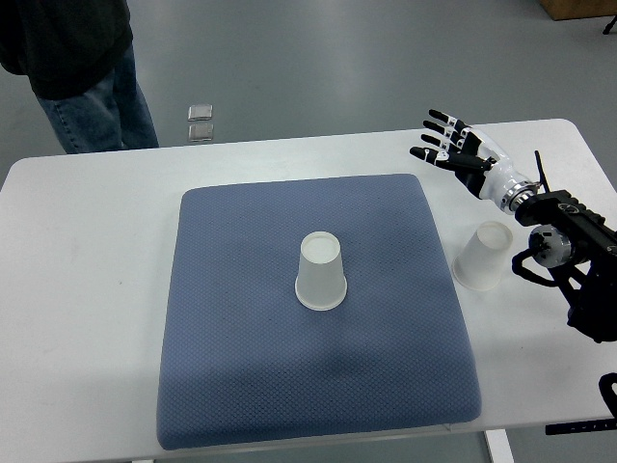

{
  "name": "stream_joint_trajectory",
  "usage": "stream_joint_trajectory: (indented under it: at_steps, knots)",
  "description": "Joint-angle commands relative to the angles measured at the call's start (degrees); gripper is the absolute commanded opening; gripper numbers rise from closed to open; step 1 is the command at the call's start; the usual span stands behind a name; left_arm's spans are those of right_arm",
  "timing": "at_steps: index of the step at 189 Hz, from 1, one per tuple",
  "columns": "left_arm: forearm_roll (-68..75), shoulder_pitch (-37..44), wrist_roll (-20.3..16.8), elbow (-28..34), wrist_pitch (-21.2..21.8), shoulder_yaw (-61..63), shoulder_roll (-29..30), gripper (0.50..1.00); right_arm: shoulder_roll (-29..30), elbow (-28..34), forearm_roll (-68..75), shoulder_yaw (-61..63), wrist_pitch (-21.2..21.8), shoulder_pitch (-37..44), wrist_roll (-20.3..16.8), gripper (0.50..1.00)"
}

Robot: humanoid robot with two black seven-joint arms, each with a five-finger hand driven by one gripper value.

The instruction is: Stack paper cups

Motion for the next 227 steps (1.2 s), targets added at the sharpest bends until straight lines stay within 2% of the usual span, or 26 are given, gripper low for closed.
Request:
stream_joint_trajectory:
  at_steps: [1, 227]
  knots:
    - [0.03, 0.11, 0.04, -0.06, -0.05, -0.01, 0.0, 1.0, 0.0, 0.06, 0.0, 0.0, 0.0, 0.0, 0.0, 0.928]
    - [-0.06, 0.11, 0.04, 0.12, 0.04, -0.01, 0.0, 1.0, 0.35, -0.12, 0.09, 0.97, 0.18, -0.09, 0.44, 0.928]
